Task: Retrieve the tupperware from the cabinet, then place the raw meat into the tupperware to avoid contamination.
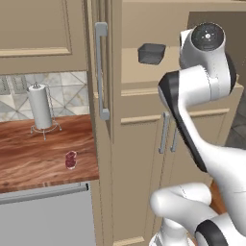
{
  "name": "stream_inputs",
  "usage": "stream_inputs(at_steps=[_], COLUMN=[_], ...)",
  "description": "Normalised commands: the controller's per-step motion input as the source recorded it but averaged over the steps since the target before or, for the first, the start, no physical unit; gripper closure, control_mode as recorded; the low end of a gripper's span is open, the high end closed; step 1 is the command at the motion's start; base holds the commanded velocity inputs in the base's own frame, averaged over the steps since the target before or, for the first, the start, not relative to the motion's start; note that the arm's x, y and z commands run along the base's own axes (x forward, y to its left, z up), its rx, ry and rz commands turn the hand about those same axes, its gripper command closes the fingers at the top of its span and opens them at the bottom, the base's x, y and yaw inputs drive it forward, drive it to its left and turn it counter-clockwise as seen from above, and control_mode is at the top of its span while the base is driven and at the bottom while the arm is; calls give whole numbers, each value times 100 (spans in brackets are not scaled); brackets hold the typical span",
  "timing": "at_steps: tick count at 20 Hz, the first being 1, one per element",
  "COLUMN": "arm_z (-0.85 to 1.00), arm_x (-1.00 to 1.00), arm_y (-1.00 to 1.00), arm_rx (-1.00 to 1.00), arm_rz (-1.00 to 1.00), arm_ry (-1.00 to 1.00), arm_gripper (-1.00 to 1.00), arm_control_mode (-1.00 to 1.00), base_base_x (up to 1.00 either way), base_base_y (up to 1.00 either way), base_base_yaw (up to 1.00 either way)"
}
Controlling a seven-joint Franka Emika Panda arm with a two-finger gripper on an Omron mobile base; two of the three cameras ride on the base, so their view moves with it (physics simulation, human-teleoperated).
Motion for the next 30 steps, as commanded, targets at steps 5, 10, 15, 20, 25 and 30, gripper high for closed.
stream_inputs(at_steps=[5,10,15,20,25,30], arm_z=[11,6,0,-2,-10,-6], arm_x=[30,29,26,21,24,30], arm_y=[17,18,10,3,0,-2], arm_rx=[-7,-4,-1,0,0,0], arm_rz=[-6,-6,-6,-4,-2,-1], arm_ry=[0,0,0,0,0,0], arm_gripper=[-100,-100,-100,-100,-100,-100], arm_control_mode=[-100,-100,-100,-100,-100,-100], base_base_x=[0,0,0,0,0,0], base_base_y=[0,0,0,0,0,0], base_base_yaw=[0,0,0,0,0,0])
